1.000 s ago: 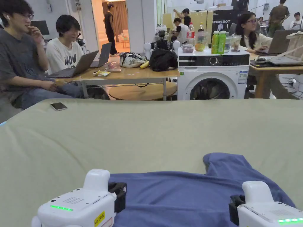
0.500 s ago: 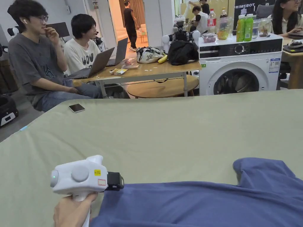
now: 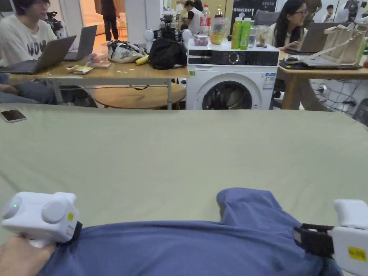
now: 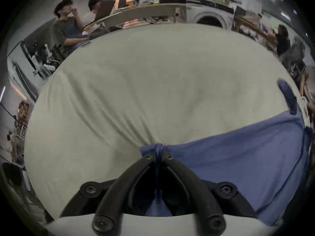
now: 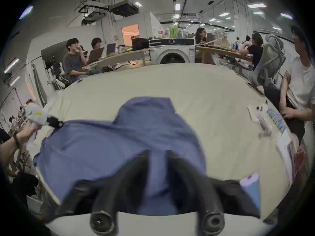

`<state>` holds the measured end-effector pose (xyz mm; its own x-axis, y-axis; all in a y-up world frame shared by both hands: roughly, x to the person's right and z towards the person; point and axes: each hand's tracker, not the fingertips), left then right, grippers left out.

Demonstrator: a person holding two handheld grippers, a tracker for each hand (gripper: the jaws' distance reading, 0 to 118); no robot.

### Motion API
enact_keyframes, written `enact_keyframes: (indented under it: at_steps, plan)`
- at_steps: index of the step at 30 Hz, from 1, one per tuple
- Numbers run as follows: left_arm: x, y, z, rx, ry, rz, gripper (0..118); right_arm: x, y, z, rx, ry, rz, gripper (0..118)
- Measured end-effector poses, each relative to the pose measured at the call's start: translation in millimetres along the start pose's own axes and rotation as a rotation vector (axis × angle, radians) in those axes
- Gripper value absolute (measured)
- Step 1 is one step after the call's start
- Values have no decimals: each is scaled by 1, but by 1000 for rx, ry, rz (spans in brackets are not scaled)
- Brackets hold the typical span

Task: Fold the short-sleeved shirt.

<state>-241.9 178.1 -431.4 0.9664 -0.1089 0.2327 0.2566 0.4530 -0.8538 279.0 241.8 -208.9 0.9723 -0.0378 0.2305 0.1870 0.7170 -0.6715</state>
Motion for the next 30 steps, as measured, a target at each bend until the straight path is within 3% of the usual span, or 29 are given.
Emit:
enact_keyframes:
  at_steps: [1, 2, 7, 8, 9, 10, 12, 13, 15, 19, 22, 30]
  plan:
    - [2, -3, 2, -2, 1, -1, 0, 6, 14, -15, -33, -22, -1, 65]
    - [4, -6, 6, -1, 2, -4, 0, 11, 24, -29, -54, -31, -9, 76]
    - [5, -20, 14, 44, -7, -6, 0, 19, 47, -103, -297, -31, -49, 72]
    - [4, -21, 15, 46, -12, -2, 0, 16, 44, -110, -345, -16, -48, 66]
    - [4, -21, 16, 45, -17, 5, 0, 11, 38, -116, -385, -2, -25, 38]
    - [1, -19, 16, 42, -25, 12, 0, 3, 31, -118, -368, -25, 6, 18]
    - [-2, -20, 18, 40, -38, 22, 0, -7, 30, -112, -301, -49, 57, 7]
    - [-3, -21, 20, 42, -46, 27, 0, -6, 28, -109, -309, -9, 34, 0]
    - [-20, -16, 17, 72, -81, 46, 0, -10, 29, -98, -268, -49, 45, 0]
    - [-30, -53, 87, 403, -157, -16, 0, 0, 31, -41, -132, -9, 20, 0]
    - [-46, -84, 139, 455, -299, 61, 0, 9, 23, 16, -37, 47, 0, 0]
    - [-65, -209, 184, 452, -344, 71, 0, 24, -83, 137, 55, 50, -4, 0]
